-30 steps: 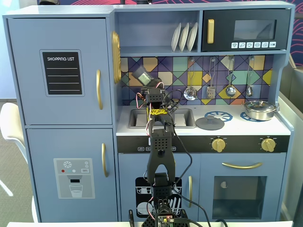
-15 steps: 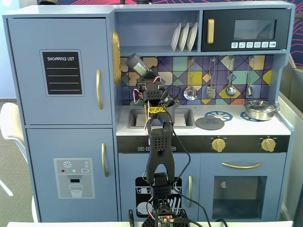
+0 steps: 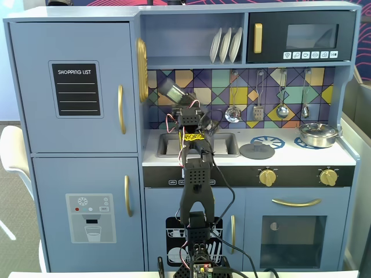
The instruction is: Put salt in the gray recipient
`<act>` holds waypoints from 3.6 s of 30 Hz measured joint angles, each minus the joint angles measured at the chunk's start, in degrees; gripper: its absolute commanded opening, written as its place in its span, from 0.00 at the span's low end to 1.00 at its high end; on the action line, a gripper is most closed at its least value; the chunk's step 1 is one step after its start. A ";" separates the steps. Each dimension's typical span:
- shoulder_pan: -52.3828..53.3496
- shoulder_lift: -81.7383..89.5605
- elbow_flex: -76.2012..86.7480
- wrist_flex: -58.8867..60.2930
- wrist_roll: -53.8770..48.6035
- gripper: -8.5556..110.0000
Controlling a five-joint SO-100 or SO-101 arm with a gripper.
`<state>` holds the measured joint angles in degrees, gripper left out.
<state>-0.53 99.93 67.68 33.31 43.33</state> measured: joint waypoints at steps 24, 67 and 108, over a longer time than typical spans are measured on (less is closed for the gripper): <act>52.47 0.09 9.58 -5.80 -119.36 0.07; 51.68 -9.23 23.99 -38.23 -127.27 0.31; 4.66 81.04 93.78 41.40 -133.68 0.07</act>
<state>4.13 180.97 161.46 74.71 -90.35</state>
